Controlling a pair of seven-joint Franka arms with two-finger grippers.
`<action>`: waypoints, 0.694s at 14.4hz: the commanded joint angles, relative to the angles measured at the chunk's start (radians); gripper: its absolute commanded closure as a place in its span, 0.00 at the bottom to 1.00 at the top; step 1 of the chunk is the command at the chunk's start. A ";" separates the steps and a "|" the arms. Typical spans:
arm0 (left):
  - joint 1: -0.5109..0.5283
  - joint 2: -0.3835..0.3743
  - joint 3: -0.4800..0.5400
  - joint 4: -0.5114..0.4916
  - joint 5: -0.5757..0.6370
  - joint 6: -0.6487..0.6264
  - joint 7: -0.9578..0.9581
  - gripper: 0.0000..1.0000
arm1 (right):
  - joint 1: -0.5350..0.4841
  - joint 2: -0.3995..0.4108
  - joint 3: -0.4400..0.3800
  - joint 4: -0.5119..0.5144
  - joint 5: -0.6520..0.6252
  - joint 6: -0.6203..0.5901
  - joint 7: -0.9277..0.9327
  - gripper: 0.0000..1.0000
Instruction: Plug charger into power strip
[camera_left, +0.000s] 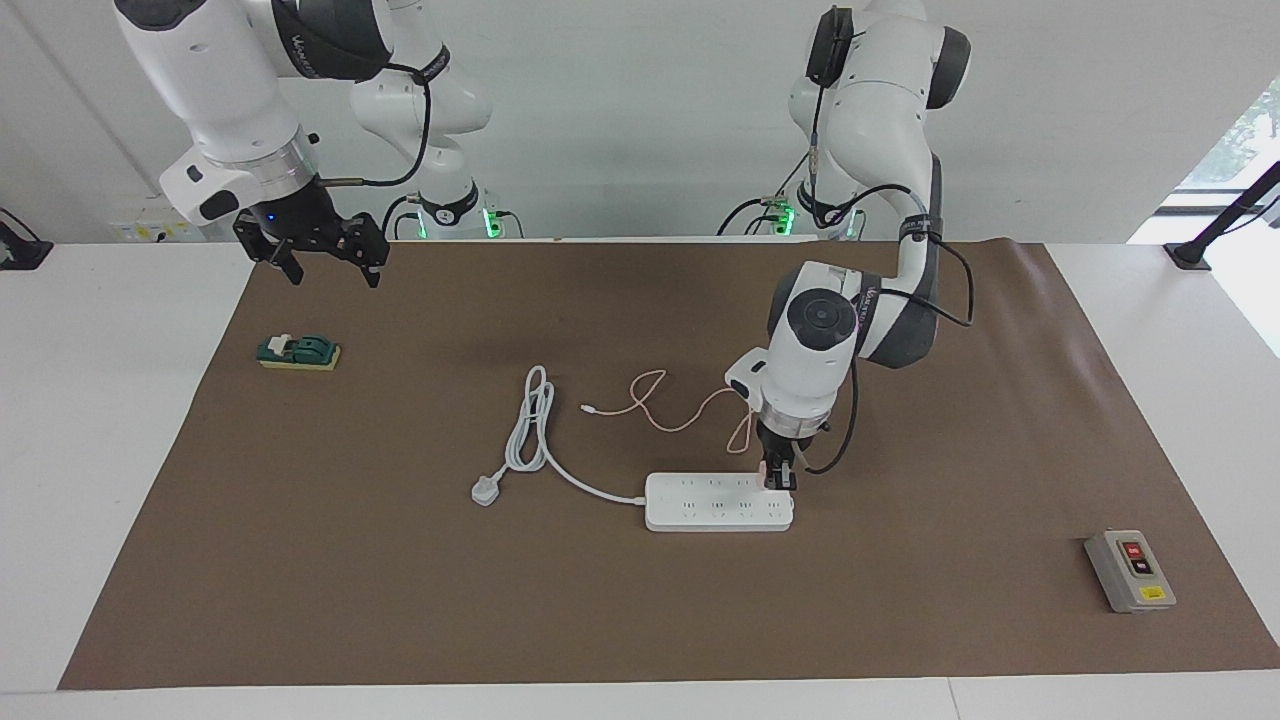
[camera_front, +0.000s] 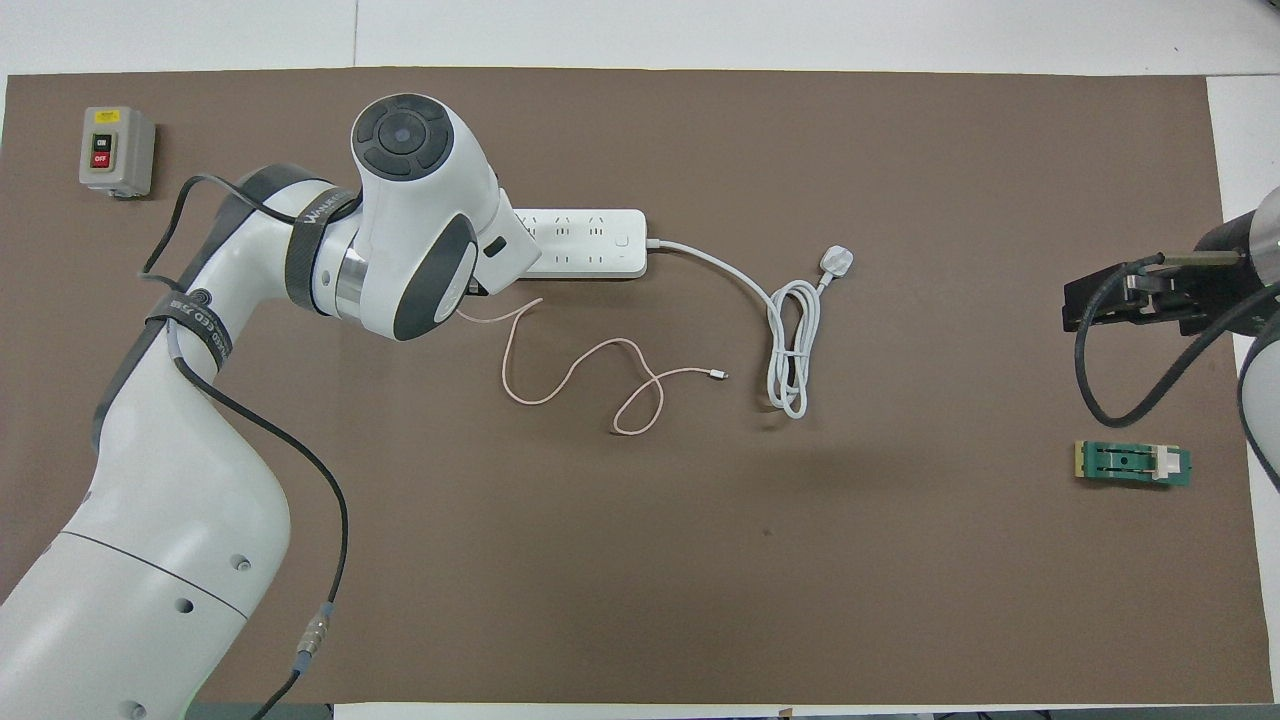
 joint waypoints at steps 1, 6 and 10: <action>0.015 0.061 0.015 -0.021 -0.053 0.109 0.046 1.00 | -0.017 -0.020 0.010 -0.015 0.014 -0.016 0.014 0.00; 0.018 0.053 0.018 -0.050 -0.066 0.117 0.020 1.00 | -0.017 -0.019 0.010 -0.015 0.012 -0.016 0.014 0.00; 0.014 0.039 0.018 -0.081 -0.064 0.135 0.018 1.00 | -0.017 -0.020 0.010 -0.015 0.014 -0.016 0.014 0.00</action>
